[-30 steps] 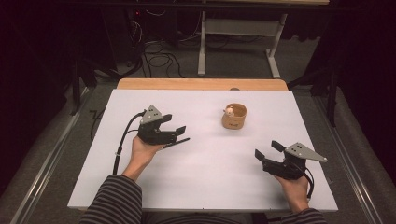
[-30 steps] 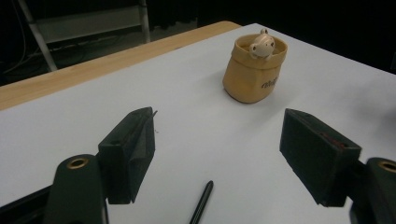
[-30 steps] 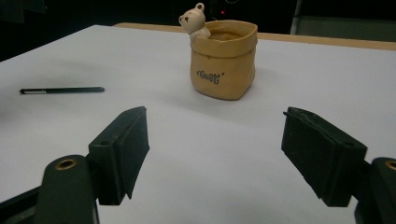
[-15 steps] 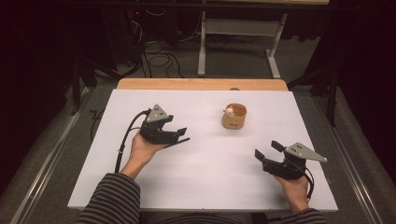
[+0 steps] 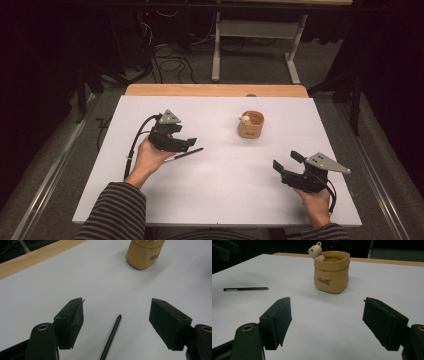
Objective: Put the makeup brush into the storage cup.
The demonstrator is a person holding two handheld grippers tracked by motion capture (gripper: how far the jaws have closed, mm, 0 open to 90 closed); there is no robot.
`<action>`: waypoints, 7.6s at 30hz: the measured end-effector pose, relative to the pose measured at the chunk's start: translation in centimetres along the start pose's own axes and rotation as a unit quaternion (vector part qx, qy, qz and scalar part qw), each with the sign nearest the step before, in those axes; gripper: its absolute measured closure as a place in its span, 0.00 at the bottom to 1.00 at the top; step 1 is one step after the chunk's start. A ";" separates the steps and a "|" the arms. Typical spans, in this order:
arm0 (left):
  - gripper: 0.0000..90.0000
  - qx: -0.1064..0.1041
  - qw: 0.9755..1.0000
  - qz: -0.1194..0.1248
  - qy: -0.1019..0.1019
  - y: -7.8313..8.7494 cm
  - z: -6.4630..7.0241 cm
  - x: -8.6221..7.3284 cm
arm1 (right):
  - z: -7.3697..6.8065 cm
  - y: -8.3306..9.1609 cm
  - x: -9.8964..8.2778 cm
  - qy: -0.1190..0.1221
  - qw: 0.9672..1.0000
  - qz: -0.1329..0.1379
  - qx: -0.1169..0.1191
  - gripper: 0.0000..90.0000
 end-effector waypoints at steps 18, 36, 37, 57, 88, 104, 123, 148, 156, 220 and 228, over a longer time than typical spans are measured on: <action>0.27 0.006 0.996 -0.085 -0.024 -0.4 -0.5 -0.4 | 0.0 0.0 -0.1 -0.002 1.000 -0.005 0.001 0.28; 0.35 -0.011 0.982 -0.173 -0.077 -0.9 -0.5 -1.3 | 0.0 0.0 -0.2 -0.001 1.000 -0.007 0.000 0.29; 0.35 -0.010 0.980 -0.180 -0.080 -0.9 -0.5 -1.4 | 0.0 0.0 -0.2 -0.001 1.000 -0.007 0.000 0.29; 0.37 0.005 0.958 -0.267 -0.099 -2.6 -0.9 -3.3 | 0.3 0.0 -0.2 -0.005 1.000 -0.008 -0.012 0.29; 0.56 -0.009 0.937 -0.331 -0.115 -3.9 -1.0 -6.1 | 0.4 0.2 -0.3 -0.013 1.000 -0.026 -0.011 0.30; 0.70 -0.022 0.932 -0.344 -0.109 -4.2 -0.9 -7.2 | 0.3 0.1 -0.4 -0.014 0.999 -0.029 -0.007 0.30; 0.85 -0.027 0.929 -0.349 -0.120 -4.2 -0.9 -7.5 | 0.2 0.1 -0.4 -0.018 0.999 -0.028 -0.002 0.30; 0.93 -0.023 0.939 -0.323 -0.119 -4.0 -0.9 -6.6 | 0.2 0.0 -0.5 -0.018 0.999 -0.030 0.003 0.31; 0.93 -0.035 0.946 -0.302 -0.113 -3.4 -0.7 -5.8 | 0.1 0.0 -0.5 -0.018 0.999 -0.031 0.004 0.31; 0.93 -0.131 0.980 -0.119 -0.090 5.0 5.4 -2.4 | 0.0 -0.1 -0.6 -0.022 0.999 -0.034 0.007 0.31; 0.93 -0.137 0.982 -0.104 -0.082 5.4 5.6 -2.6 | 0.0 -0.1 -0.6 -0.023 0.999 -0.034 0.008 0.31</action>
Point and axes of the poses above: each handheld gripper's, and its own axes: y roughly backward along the jaws, x roughly out of its top, z roughly to its right, the point moved 10 cm from there along -y, roughly forward along the jaws, and after that the axes turned 12 degrees about x, right-handed, at the moved point
